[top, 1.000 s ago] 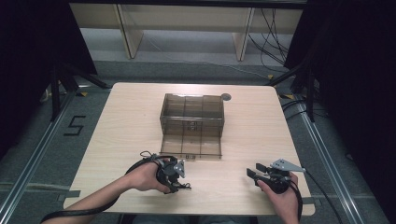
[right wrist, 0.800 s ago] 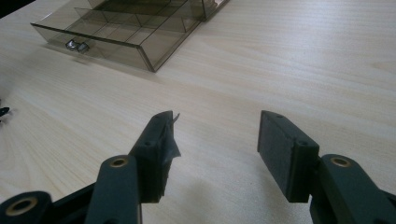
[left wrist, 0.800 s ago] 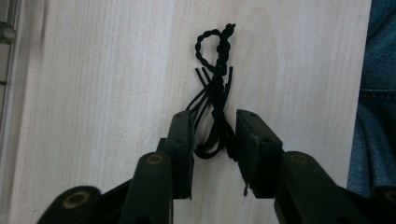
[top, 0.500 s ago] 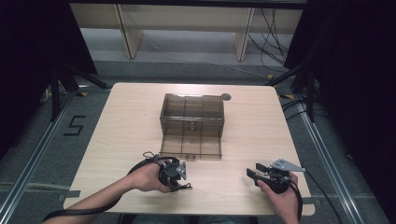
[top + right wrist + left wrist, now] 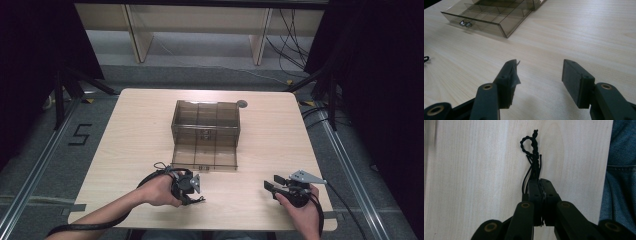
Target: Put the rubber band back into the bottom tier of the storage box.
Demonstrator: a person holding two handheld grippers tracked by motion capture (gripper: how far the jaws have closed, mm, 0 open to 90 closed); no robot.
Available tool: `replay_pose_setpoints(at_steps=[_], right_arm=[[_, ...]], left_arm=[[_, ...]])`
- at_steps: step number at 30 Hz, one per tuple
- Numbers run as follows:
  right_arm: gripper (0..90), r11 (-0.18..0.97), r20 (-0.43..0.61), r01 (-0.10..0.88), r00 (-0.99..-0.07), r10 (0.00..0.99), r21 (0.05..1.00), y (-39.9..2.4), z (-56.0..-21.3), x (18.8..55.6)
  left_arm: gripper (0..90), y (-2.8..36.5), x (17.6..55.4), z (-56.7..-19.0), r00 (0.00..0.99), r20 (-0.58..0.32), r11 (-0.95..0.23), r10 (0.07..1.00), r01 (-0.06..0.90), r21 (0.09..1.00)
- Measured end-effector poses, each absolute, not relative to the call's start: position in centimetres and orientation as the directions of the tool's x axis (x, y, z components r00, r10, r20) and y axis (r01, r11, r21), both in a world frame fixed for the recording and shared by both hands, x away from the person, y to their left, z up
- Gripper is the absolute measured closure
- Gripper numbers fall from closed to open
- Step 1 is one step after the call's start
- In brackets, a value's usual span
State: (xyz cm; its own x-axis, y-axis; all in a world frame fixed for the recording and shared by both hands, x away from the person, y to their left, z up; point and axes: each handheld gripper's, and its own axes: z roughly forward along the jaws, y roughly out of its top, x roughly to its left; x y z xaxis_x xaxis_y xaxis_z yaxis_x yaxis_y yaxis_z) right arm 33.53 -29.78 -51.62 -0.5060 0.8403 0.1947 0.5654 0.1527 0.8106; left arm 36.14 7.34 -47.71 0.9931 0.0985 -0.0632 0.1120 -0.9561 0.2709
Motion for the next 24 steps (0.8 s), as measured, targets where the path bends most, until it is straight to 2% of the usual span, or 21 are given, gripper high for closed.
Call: replay_pose_setpoints(at_steps=[8, 9, 11, 24], right_arm=[[46.8, 0.147, 0.197, 0.557, -0.511, 0.836, 0.818, -29.8, -51.6, 33.5], [46.8, 0.114, 0.232, 0.574, -0.494, 0.838, 0.811, -29.5, -51.7, 33.4], [46.8, 0.118, 0.228, 0.584, -0.484, 0.845, 0.803, -29.5, -51.6, 33.4], [46.8, 0.118, 0.229, 0.584, -0.485, 0.844, 0.803, -29.5, -51.6, 33.4]], left_arm=[[88.2, 7.4, 36.1, -47.4, 0.992, -0.078, -0.957, 0.103, 0.121, 0.265], [88.2, 7.5, 36.1, -47.3, 0.991, -0.082, -0.956, 0.105, 0.124, 0.265], [88.3, 7.6, 36.1, -47.2, 0.99, -0.093, -0.955, 0.108, 0.129, 0.268], [88.3, 8.0, 36.6, -46.6, 0.99, -0.081, -0.956, 0.118, 0.136, 0.261]])
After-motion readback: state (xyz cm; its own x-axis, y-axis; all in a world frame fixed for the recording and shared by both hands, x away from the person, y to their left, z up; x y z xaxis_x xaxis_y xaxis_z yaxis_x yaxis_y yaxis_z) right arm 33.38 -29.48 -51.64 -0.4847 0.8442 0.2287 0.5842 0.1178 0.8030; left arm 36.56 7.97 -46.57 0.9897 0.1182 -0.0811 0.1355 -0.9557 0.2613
